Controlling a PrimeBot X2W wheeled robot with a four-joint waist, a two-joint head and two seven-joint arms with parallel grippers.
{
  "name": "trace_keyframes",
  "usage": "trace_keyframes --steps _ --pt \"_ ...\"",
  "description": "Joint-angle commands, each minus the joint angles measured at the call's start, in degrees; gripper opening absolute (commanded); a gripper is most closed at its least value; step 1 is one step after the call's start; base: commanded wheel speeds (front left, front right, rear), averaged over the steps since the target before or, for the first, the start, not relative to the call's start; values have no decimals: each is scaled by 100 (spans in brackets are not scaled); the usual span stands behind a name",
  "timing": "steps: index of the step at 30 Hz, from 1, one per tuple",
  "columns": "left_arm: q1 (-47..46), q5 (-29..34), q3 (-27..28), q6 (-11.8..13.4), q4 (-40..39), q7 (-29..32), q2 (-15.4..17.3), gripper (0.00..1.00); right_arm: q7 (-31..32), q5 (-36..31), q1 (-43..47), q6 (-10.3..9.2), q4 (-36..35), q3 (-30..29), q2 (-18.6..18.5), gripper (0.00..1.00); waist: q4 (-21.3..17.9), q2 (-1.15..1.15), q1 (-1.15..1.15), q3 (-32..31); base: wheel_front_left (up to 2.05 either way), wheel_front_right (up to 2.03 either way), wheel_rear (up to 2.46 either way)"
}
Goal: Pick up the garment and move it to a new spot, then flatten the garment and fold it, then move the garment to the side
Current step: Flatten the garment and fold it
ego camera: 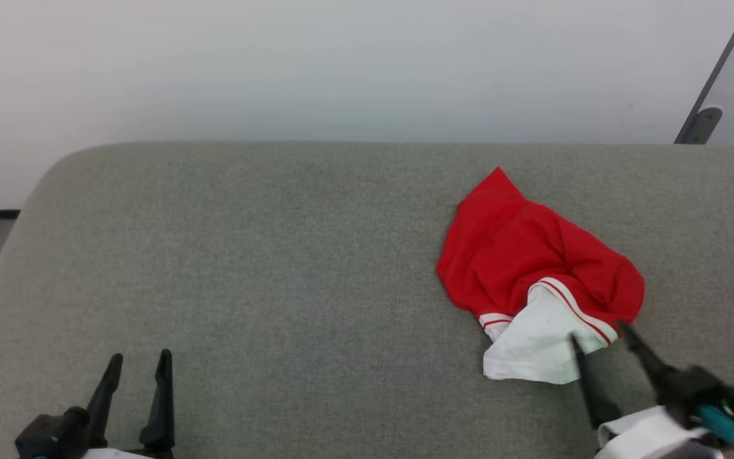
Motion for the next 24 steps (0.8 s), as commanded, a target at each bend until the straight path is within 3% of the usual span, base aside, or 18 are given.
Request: trace_keyframes --steps 1,6,10,14,18,24 --pt "1 -29 30 -11 1 0 -26 100 182 -57 -166 -7 25 361 -285 100 29 0 0 88 0 0 0" --pt "-184 -52 36 -11 10 0 -104 100 1240 138 -578 -8 -250 1538 -1348 100 142 0 0 387 0 0 0" --pt "-321 -61 0 -11 35 0 -211 100 2414 683 -998 -8 -759 2772 -2341 100 253 0 0 662 0 0 0" --pt "-464 -74 -68 -11 78 0 -330 100 3193 1212 -1469 -8 -1309 3702 -3167 100 371 0 0 904 0 0 0" --pt "-631 -113 -152 -11 99 0 -412 100 3392 1415 -1936 -8 -1541 4108 -3545 100 502 0 0 1129 0 0 0" --pt "-820 -161 -237 -11 128 0 -494 100 3398 1330 -2344 -8 -1458 4596 -3672 100 657 0 0 1373 0 0 0"
